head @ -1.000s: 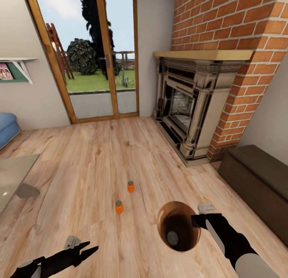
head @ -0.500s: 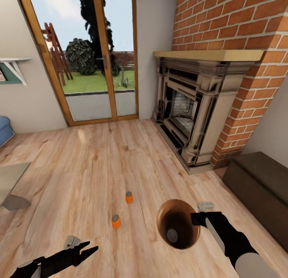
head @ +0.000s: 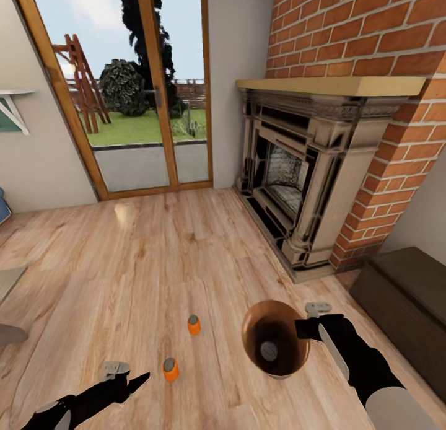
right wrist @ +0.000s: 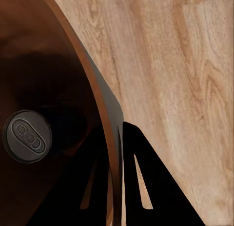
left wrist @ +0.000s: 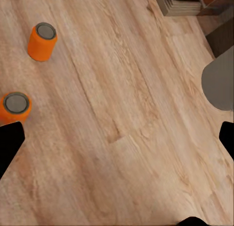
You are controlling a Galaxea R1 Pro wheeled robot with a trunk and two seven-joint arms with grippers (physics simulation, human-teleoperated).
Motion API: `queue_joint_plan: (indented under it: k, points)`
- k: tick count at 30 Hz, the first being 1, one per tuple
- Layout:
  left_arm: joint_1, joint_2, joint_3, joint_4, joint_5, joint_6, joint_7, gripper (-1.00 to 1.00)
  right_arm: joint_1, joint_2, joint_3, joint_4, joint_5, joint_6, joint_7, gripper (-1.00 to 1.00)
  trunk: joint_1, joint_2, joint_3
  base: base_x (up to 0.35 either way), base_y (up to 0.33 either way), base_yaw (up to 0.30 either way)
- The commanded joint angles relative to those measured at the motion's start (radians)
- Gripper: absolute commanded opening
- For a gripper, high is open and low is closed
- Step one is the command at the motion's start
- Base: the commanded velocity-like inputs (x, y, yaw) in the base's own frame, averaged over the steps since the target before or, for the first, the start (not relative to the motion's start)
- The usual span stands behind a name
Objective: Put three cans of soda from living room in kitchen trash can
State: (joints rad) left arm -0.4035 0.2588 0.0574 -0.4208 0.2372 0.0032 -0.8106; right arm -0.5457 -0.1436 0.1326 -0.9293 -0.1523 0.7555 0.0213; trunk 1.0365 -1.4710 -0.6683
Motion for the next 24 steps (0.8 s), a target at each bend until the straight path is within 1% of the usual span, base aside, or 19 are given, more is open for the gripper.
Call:
queue_joint_plan:
  k: [1, 3, 4, 6, 7, 9, 11, 16, 19, 21, 22, 23, 24]
  points:
    - [0.0, -0.002, 0.0, 0.0, 0.0, -0.022, 0.045, 1.0, 0.0, 0.0, -0.001, -0.001, -0.011, 0.0, 0.006, -1.0, 0.0, 0.0, 0.0, 0.346, -0.071, 0.0]
    - [0.0, -0.004, 0.0, -0.001, 0.0, -0.046, 0.097, 1.0, 0.0, 0.001, -0.001, -0.001, -0.011, 0.0, 0.006, -1.0, 0.0, 0.0, 0.0, 0.346, -0.071, 0.0]
    - [0.0, -0.011, 0.0, -0.001, 0.0, -0.068, 0.153, 1.0, 0.0, 0.001, -0.001, -0.001, -0.011, 0.001, 0.006, -1.0, 0.0, 0.0, 0.0, 0.346, -0.071, 0.0]
    - [0.0, -0.021, 0.0, -0.001, 0.0, -0.083, 0.21, 1.0, 0.0, 0.001, -0.001, -0.002, -0.011, 0.001, 0.006, -1.0, 0.0, 0.0, 0.0, 0.346, -0.07, 0.0]
    - [0.0, -0.031, -0.001, -0.001, 0.0, -0.093, 0.263, 1.0, 0.0, 0.001, -0.001, -0.002, -0.01, 0.001, 0.006, -1.0, 0.0, 0.0, 0.0, 0.346, -0.057, 0.0]
    - [0.0, -0.038, -0.001, -0.001, -0.001, -0.099, 0.307, 1.0, 0.0, 0.001, -0.001, -0.002, -0.01, 0.001, 0.006, -1.0, 0.0, 0.0, 0.0, 0.346, -0.041, 0.0]
    - [0.0, -0.05, -0.003, -0.001, -0.002, -0.106, 0.367, 1.0, 0.0, 0.001, -0.001, -0.002, -0.01, 0.001, 0.006, -1.0, 0.0, 0.0, 0.0, 0.346, -0.018, 0.0]
    - [0.0, -0.063, -0.003, 0.0, -0.004, -0.109, 0.395, 1.0, 0.0, 0.001, -0.001, -0.002, -0.01, 0.001, 0.006, -1.0, 0.0, 0.0, 0.0, 0.333, -0.006, 0.0]
    - [0.0, -0.064, -0.003, 0.001, -0.004, -0.109, 0.414, 1.0, 0.0, 0.001, 0.0, -0.002, -0.01, 0.001, 0.006, -1.0, 0.0, 0.0, 0.0, 0.183, -0.001, 0.0]
    - [0.0, -0.067, -0.002, 0.002, -0.003, -0.11, 0.459, 1.0, 0.0, 0.001, -0.001, -0.002, -0.01, 0.001, 0.006, -1.0, 0.0, 0.0, 0.0, 0.083, 0.0, 0.0]
    - [0.0, -0.074, -0.003, 0.003, -0.003, -0.11, 0.497, 1.0, 0.0, 0.001, -0.001, -0.002, -0.01, 0.001, 0.006, -1.0, 0.0, 0.0, 0.0, 0.047, 0.0, 0.0]
    - [0.0, -0.087, -0.003, 0.003, -0.004, -0.11, 0.53, 1.0, 0.0, 0.001, -0.001, -0.002, -0.01, 0.001, 0.006, -1.0, 0.0, 0.0, 0.0, 0.03, 0.0, 0.0]
    - [0.0, -0.094, -0.004, 0.003, -0.004, -0.11, 0.543, 1.0, 0.0, 0.001, -0.001, -0.002, -0.01, 0.001, 0.006, -1.0, 0.0, 0.0, 0.0, 0.024, 0.0, 0.0]
